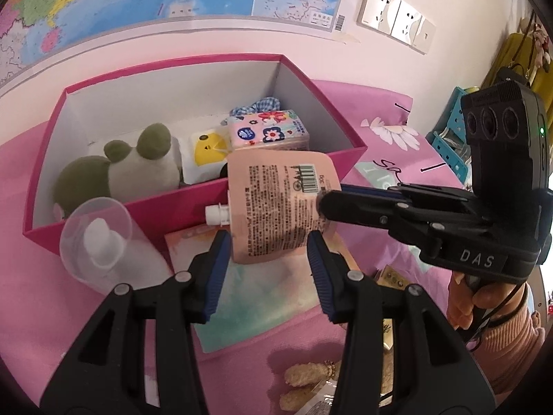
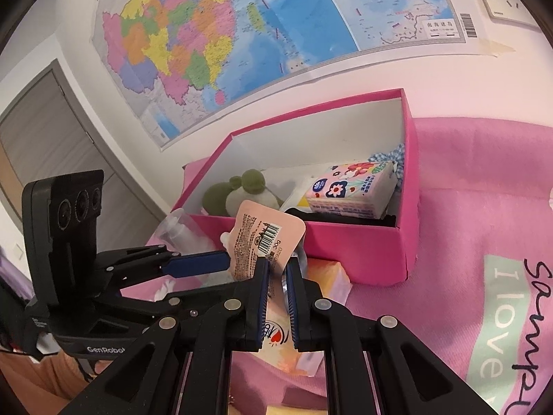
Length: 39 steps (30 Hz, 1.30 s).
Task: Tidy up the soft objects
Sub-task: 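Lower the squeeze pouch into the pink box and open the right gripper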
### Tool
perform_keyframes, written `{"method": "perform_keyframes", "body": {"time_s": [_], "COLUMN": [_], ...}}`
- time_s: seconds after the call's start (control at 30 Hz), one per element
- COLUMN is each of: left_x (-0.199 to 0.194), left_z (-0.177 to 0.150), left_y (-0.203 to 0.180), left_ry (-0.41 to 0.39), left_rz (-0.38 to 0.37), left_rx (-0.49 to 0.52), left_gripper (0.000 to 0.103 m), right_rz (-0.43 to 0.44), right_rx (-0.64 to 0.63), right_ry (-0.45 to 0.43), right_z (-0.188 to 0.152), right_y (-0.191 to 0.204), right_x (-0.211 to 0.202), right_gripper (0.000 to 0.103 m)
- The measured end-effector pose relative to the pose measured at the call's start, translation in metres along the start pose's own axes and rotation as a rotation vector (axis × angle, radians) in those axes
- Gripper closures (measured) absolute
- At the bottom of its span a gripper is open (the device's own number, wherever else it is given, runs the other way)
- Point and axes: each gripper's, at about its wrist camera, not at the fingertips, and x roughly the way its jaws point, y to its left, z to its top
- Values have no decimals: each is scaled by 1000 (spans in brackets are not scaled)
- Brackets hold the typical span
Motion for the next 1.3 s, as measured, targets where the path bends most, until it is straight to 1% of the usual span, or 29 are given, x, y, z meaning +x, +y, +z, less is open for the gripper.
{"method": "perform_keyframes", "body": {"time_s": [0.07, 0.13, 0.27, 0.4, 0.57, 0.73, 0.83, 0.97, 1.0, 1.03, 1.07, 1.1, 1.13, 1.3], "left_x": [2, 2, -7, -27, -40, -31, -22, -11, -11, -12, -14, -18, -20, -34], "left_z": [1, 2, 2, 12, 35, 57, 62, 63, 62, 61, 59, 55, 54, 42], "left_y": [-2, -4, -4, -5, -2, 13, 16, 20, 20, 20, 20, 21, 20, 9], "left_ry": [2, 1, -22, -75, -116, -90, -75, -56, -61, -67, -73, -82, -92, -134], "left_rz": [-3, -1, -33, -24, 11, 18, 45, 59, 68, 70, 69, 71, 75, 92], "left_rx": [10, 14, 13, 26, 35, -3, -6, -25, -25, -22, -20, -19, -13, 27], "left_gripper": [49, 48, 48, 48, 48, 48, 48, 48, 48, 48, 48, 48, 48, 48], "right_rz": [1, 2, 1, 14, 26, 21, 14, -12, -19, -31, -53, -68, -71, -65], "right_rx": [0, -2, -3, -25, -62, -69, -54, -29, -25, -18, -8, 4, 10, 3], "right_ry": [0, -1, -7, -33, -80, -90, -78, -51, -45, -39, -40, -42, -46, -58], "right_z": [0, 0, 0, 6, 27, 49, 58, 62, 62, 62, 61, 59, 57, 49], "right_y": [0, 1, 2, 11, 22, 25, 20, 11, 10, 8, 6, 3, 1, 1], "right_x": [0, 0, -4, -16, -28, -20, -9, 9, 11, 14, 16, 16, 14, 3], "right_gripper": [93, 93, 93, 93, 93, 93, 92, 90, 88, 83, 71, 69, 69, 69]}}
